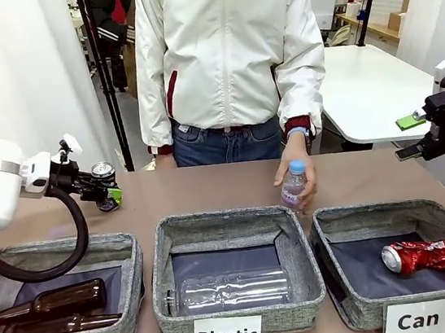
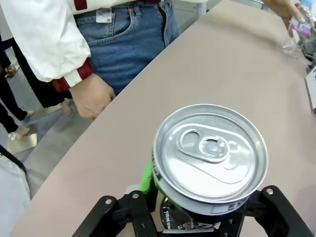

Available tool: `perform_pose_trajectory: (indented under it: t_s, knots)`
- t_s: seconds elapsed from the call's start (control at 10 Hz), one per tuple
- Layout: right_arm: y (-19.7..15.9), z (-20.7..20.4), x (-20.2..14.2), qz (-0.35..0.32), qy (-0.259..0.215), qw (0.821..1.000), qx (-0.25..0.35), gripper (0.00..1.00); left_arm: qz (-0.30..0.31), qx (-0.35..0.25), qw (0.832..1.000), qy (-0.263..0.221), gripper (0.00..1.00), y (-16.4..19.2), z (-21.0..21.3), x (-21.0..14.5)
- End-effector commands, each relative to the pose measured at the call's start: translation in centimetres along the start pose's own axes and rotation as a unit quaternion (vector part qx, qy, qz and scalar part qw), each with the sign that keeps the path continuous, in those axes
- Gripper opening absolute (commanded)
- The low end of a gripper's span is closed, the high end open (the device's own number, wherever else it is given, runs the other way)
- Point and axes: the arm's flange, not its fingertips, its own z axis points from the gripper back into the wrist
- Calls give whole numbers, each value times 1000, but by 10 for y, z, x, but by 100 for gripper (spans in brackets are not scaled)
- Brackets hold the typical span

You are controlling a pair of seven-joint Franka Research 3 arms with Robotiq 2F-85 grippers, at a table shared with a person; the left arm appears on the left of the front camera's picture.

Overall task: Sort the can waste into the basket.
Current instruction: Pick up the can waste from the table and place it in the right Fabric basket.

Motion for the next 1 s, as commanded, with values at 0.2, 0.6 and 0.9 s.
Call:
perform_pose_trajectory:
  t_s: [0.2,0.6,0.9]
  knots:
    - [1,-1,-2,12,-7,1000,5,100,0,-1,1000,-28,0,7,-3,0]
    - [1,-1,-2,12,-7,1000,5,100,6,-12,999,-45,0,0,15,7]
    - [1,-1,-2,12,-7,1000,5,100,37,-112,993,30,0,-43,95,37]
